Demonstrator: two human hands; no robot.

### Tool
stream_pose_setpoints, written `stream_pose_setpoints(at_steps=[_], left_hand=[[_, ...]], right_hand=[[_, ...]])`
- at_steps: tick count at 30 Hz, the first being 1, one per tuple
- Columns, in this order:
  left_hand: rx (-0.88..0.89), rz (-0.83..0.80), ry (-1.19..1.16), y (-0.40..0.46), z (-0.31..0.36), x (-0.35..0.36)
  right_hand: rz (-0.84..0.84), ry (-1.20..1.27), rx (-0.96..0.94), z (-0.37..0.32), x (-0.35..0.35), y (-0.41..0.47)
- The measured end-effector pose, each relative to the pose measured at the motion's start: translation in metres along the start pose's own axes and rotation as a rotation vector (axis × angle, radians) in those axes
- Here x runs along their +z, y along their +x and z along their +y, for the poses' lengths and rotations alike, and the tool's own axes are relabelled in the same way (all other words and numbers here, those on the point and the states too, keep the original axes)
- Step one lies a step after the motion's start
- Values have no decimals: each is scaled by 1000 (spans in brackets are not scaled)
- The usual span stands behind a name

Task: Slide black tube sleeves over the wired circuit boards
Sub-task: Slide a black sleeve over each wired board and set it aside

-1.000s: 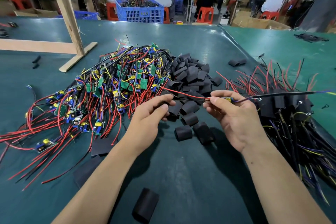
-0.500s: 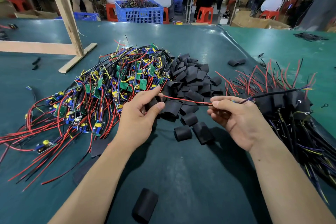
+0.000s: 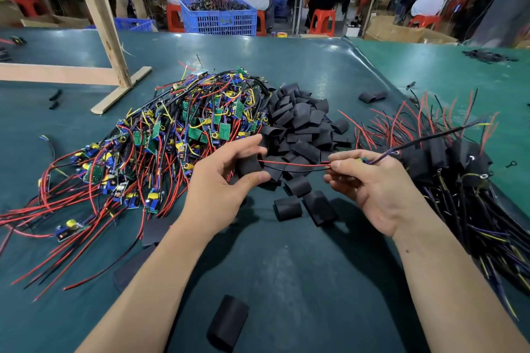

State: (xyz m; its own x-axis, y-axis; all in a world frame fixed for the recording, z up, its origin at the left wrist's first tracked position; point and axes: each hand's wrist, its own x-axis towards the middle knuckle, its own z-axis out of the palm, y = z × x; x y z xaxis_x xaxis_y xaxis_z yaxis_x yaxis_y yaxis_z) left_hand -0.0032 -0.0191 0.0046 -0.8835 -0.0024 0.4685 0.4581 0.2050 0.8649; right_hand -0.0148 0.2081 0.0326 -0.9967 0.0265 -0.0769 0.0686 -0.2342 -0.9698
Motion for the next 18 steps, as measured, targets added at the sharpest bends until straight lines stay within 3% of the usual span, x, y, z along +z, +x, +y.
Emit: stream_pose_setpoints(at_steps=[7,13,18], left_hand=[[86,-109,449,-7,3,1],[164,-121,530,-7,-1,3],[144,-102,493,-8,0,5]], right_hand=[[-44,-83,-46,7,18,-8],[-80,51,105,14,42,-13],[-113,-182,-51,16,37,-14]])
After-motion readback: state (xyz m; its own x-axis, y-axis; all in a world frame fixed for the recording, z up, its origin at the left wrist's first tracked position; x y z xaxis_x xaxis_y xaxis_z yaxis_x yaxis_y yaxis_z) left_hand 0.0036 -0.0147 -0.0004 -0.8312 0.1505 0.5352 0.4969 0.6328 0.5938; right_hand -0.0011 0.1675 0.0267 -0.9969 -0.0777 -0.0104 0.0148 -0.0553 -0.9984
